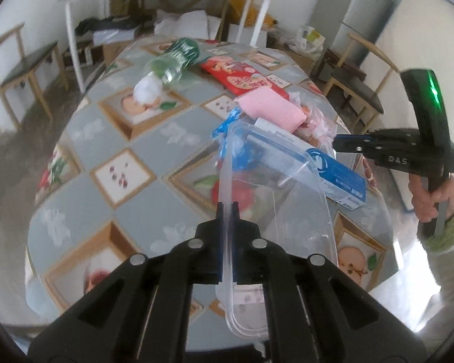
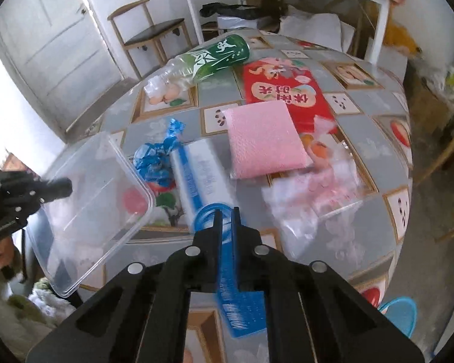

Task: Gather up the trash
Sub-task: 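Grasp the clear plastic container with the left gripper while the right gripper grasps the blue toothpaste box, then carry the container and toothpaste box to the blue wastebasket and open both grippers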

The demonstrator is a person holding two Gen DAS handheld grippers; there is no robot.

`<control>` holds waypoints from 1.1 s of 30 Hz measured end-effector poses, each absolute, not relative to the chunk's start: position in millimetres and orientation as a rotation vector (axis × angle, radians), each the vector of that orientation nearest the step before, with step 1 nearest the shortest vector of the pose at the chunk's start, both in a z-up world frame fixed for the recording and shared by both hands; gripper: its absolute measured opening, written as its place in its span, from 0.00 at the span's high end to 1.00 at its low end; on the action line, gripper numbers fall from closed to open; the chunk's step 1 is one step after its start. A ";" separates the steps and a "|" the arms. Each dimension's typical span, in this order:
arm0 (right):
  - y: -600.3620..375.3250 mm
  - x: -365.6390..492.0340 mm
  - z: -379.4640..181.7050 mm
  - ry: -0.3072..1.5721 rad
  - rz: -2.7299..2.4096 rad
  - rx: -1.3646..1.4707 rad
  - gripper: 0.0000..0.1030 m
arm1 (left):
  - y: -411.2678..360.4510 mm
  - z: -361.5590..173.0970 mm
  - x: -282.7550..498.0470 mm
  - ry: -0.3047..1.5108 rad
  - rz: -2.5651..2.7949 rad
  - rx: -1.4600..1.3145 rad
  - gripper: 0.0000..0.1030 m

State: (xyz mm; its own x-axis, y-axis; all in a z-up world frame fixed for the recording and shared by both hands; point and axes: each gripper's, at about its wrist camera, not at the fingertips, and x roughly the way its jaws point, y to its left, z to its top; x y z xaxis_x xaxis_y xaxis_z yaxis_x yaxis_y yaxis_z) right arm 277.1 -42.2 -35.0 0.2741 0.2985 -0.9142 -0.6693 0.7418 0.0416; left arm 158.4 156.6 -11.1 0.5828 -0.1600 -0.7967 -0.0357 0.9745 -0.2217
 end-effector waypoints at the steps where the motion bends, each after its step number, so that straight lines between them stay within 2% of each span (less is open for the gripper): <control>1: -42.1 273.5 -32.8 1.111 0.675 -0.396 0.94 | 159.6 -12.9 153.3 0.954 -0.063 -0.240 0.98; 3: -40.1 267.3 -31.6 1.107 0.690 -0.415 0.92 | 165.6 -16.4 145.0 0.962 -0.043 -0.263 0.98; 4: -37.6 265.2 -32.8 1.109 0.696 -0.432 0.85 | 167.9 -17.9 142.2 0.965 -0.037 -0.272 0.98; 5: -34.0 262.7 -35.1 1.106 0.691 -0.461 0.69 | 170.5 -20.0 139.2 0.968 -0.029 -0.284 0.98; 7: -27.4 259.8 -40.0 1.096 0.684 -0.510 0.45 | 177.0 -24.8 135.5 0.976 -0.011 -0.310 0.98; 11: -11.4 263.0 -55.9 1.108 0.710 -0.588 0.38 | 187.2 -32.0 131.0 0.984 0.003 -0.373 0.98; 19: 5.1 282.6 -91.6 1.215 0.699 -0.640 0.37 | 193.8 -38.0 127.0 0.983 0.003 -0.419 0.98; 22: 6.3 279.7 -92.4 1.245 0.677 -0.646 0.50 | 196.1 -39.1 125.9 0.979 0.003 -0.428 0.98; 33: -5.4 265.4 -79.7 1.239 0.554 -0.504 0.54 | 205.6 -42.7 122.4 0.969 0.012 -0.459 0.98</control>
State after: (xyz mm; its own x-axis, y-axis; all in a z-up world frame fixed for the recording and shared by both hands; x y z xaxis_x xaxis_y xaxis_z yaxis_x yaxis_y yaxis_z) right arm 265.4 -5.4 -79.7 0.2289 0.1185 -0.9662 -0.6409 0.7655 -0.0580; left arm 122.4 205.6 -42.7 0.5740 -0.1919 -0.7960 -0.2120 0.9041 -0.3709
